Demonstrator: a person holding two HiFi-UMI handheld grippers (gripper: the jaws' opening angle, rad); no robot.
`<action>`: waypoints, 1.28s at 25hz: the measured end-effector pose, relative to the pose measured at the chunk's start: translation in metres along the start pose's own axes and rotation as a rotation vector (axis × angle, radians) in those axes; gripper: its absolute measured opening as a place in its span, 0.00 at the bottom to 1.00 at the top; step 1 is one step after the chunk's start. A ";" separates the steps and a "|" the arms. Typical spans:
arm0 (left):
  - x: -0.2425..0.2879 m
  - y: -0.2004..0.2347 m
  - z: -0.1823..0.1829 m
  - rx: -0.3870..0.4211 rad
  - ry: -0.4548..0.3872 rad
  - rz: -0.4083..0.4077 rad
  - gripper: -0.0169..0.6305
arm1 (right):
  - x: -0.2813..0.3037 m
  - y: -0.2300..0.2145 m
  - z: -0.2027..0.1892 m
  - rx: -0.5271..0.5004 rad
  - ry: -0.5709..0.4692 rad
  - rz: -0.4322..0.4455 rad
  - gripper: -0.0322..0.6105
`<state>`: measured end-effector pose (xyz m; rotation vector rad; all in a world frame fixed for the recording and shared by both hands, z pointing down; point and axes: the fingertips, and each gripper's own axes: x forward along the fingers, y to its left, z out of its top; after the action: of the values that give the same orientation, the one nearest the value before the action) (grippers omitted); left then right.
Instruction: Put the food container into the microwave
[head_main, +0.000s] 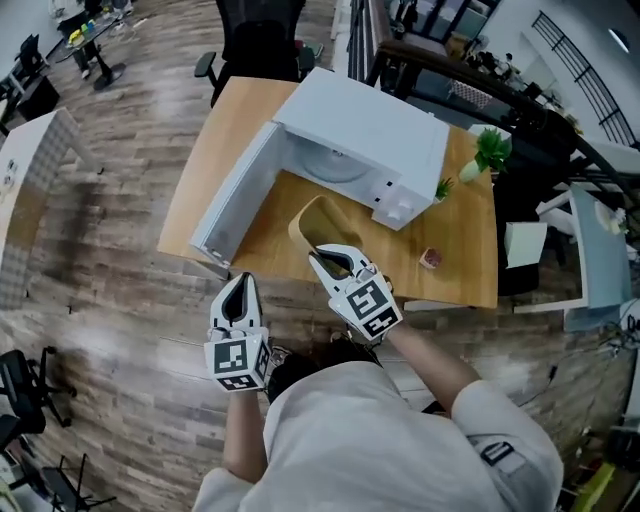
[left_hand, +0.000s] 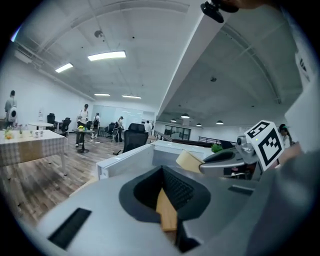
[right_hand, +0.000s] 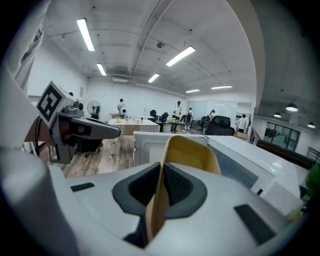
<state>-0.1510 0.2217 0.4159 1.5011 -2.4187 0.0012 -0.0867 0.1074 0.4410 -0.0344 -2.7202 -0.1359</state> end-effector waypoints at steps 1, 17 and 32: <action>0.003 -0.003 -0.003 0.005 0.007 -0.029 0.04 | -0.003 0.000 -0.005 0.000 0.013 -0.017 0.09; 0.072 -0.023 -0.058 0.006 0.177 -0.113 0.04 | 0.012 -0.041 -0.061 0.071 0.108 -0.033 0.09; 0.158 -0.021 -0.080 0.030 0.283 -0.007 0.04 | 0.066 -0.105 -0.078 0.103 0.145 0.111 0.09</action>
<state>-0.1783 0.0862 0.5286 1.4154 -2.1973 0.2335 -0.1197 -0.0043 0.5292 -0.1399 -2.5693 0.0325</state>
